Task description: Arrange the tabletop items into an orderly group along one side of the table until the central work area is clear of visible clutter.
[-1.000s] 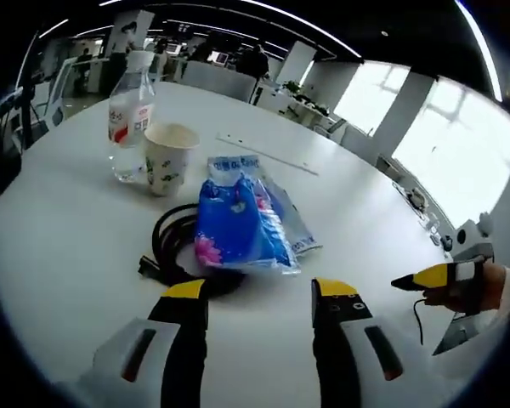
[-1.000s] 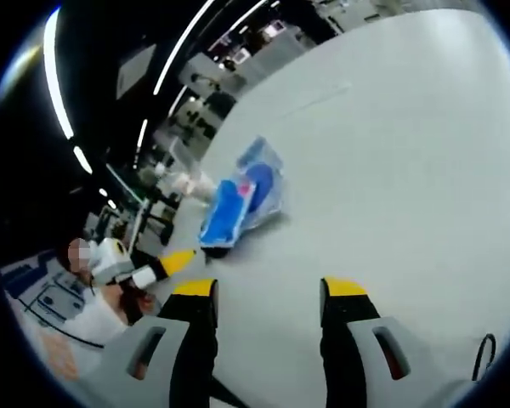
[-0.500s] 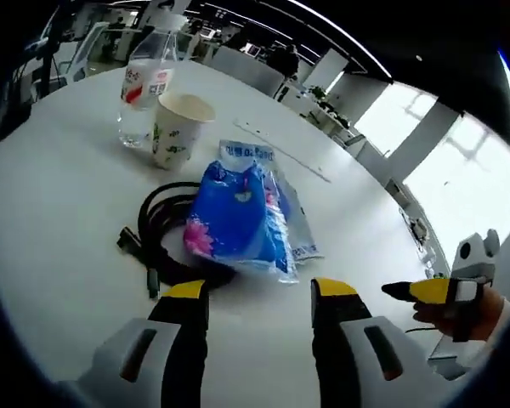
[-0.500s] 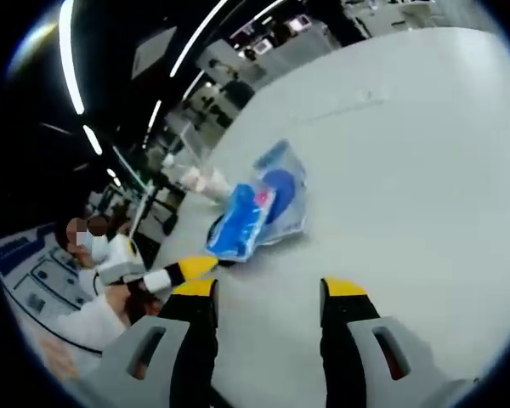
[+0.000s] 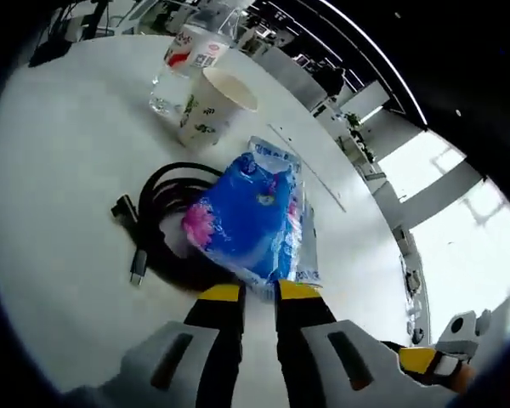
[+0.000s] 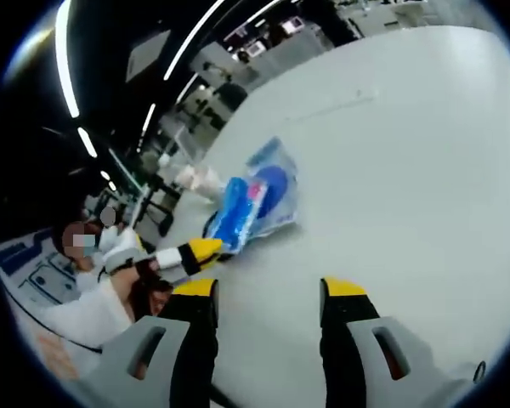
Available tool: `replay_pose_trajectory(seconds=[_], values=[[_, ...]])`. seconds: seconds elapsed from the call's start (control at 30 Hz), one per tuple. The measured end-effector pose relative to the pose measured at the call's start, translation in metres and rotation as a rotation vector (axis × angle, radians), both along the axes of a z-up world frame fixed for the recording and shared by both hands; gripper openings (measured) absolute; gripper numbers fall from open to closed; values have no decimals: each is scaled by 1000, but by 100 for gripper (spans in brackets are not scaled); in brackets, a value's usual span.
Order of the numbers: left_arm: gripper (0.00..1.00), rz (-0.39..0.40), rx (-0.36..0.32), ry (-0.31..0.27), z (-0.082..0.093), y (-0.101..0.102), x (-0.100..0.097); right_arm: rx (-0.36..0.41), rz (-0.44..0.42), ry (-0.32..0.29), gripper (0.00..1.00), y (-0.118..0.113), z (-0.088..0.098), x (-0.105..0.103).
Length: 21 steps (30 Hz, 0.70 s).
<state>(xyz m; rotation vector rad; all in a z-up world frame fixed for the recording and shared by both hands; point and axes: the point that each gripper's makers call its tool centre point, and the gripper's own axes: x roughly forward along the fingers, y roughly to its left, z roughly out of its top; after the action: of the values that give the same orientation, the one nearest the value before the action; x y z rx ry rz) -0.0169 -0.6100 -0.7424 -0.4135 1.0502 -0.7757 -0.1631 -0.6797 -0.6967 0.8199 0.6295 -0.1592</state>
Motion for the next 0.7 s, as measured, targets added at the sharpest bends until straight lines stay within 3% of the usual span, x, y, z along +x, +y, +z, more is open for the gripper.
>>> replay_pose_trajectory(seconds=[0.1,0.33,0.43,0.7], values=[[0,16,8,1,-1,5,4,10,5,6,46,5,-2,-2],[0,7,25,1,-1,14,4,-4,22,5,46,1,-3,6],[0,-37,43,-21,1,17,2,-92,80,17,46,-4,-6,16],[0,-131,42,-14,6,18,-7,-217,177,23,43,-10,-13,46]])
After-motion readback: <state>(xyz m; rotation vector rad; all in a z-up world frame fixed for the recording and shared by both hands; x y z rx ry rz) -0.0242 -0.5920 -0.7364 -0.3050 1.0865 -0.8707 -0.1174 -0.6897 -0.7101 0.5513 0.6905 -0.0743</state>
